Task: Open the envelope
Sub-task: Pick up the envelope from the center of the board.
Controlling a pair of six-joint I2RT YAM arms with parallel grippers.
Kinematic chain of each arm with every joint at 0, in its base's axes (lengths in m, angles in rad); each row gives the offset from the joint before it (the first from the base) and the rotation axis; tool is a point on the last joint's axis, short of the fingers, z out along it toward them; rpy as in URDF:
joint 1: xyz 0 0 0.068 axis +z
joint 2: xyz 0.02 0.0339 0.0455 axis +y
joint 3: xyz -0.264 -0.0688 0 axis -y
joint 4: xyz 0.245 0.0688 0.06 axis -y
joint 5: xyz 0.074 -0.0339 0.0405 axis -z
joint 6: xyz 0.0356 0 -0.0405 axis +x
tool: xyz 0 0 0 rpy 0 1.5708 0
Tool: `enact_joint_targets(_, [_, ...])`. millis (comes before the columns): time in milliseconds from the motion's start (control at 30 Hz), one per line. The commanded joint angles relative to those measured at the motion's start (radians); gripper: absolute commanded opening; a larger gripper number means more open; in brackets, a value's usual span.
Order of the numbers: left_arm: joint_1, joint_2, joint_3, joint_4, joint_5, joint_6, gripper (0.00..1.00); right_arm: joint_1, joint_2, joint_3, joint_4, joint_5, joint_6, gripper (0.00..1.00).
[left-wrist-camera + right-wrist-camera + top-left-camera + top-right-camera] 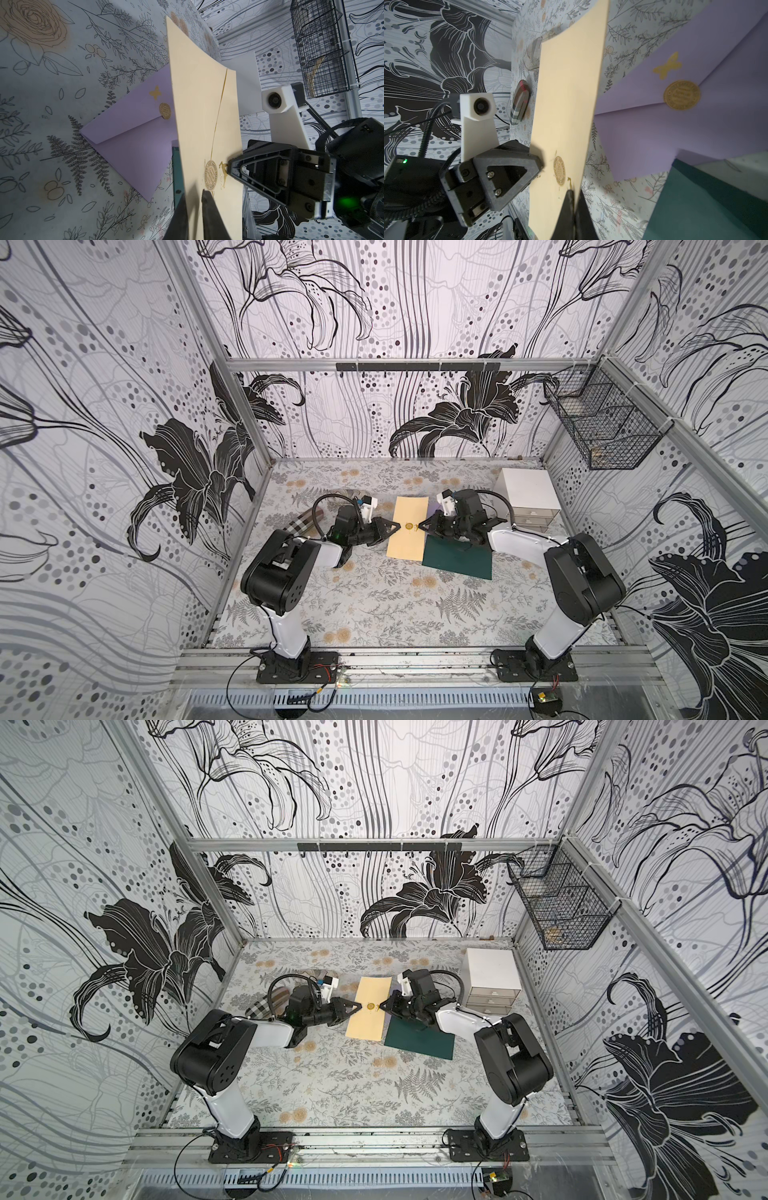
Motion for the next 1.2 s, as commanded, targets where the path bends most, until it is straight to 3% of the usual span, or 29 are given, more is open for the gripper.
enact_joint_targets(0, [-0.004,-0.019,0.004,0.049,0.011,0.017,0.11,0.025,0.011,0.042,-0.072,0.030,-0.051,0.00])
enact_joint_targets(133, [-0.004,-0.021,0.003,0.050,0.011,0.019,0.00,0.041,0.007,0.066,-0.124,0.057,-0.082,0.00])
enact_joint_targets(400, [-0.005,-0.031,-0.002,0.043,0.001,0.023,0.00,0.041,-0.012,0.079,-0.215,0.129,-0.127,0.00])
enact_joint_targets(667, [-0.005,-0.051,0.012,-0.053,-0.041,0.066,0.00,0.047,-0.084,0.104,-0.419,0.292,-0.253,0.22])
enact_joint_targets(900, [-0.004,-0.049,0.030,-0.123,-0.075,0.081,0.00,0.186,-0.058,0.196,-0.564,0.547,-0.349,0.39])
enact_joint_targets(1167, [-0.004,-0.024,0.047,-0.140,-0.067,0.068,0.00,0.299,0.098,0.328,-0.615,0.636,-0.375,0.44])
